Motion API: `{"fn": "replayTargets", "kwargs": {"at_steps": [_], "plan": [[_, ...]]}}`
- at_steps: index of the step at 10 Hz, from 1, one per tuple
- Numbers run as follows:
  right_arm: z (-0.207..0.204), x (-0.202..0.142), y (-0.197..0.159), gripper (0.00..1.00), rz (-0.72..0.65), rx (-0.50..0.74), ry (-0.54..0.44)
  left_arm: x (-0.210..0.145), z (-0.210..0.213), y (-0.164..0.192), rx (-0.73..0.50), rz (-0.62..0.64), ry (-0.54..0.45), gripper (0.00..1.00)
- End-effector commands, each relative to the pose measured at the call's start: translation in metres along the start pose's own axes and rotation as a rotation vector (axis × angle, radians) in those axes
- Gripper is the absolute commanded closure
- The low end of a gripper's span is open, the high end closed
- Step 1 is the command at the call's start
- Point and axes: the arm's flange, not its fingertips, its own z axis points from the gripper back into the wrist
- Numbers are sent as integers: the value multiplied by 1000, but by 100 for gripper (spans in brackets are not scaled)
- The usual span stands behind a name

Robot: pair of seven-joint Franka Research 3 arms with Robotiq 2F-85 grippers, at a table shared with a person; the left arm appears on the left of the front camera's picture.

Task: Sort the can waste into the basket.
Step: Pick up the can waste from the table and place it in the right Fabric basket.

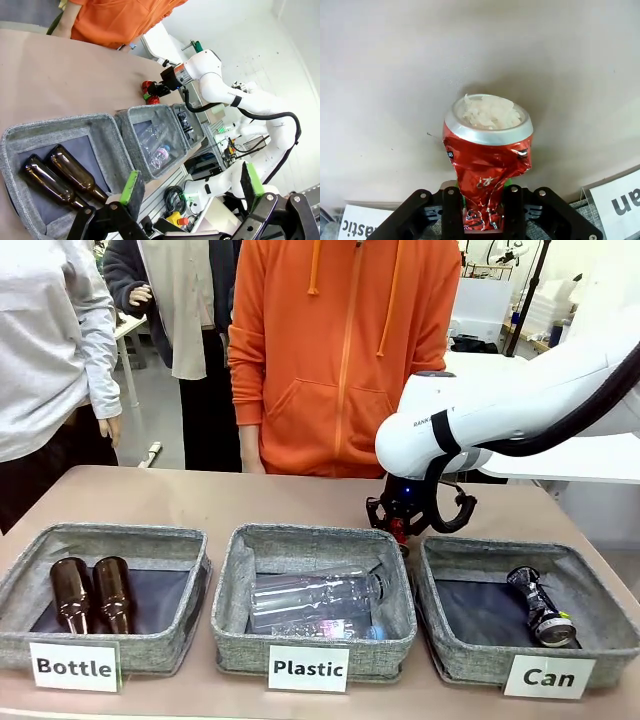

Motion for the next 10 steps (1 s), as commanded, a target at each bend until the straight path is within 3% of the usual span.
{"fn": "replayTargets", "kwargs": {"at_steps": [1,4,6,7,8,9,10], "plan": [[0,-2,5,100,38,19,-5,1,0,-4,-15,9,-11,0],[38,-3,-3,100,66,31,-56,1,0,-4,-15,9,-11,0],[111,-20,-20,100,172,29,-120,1,0,-4,-15,9,-11,0],[148,-37,-28,100,292,33,-115,1,0,-4,-15,9,-11,0],[178,-64,-37,100,638,67,48,1,0,-4,-15,9,-11,0],[192,-87,-52,100,848,-47,168,1,0,-4,-15,9,-11,0],[200,-102,-65,100,901,-105,221,1,0,-4,-15,9,-11,0]]}}
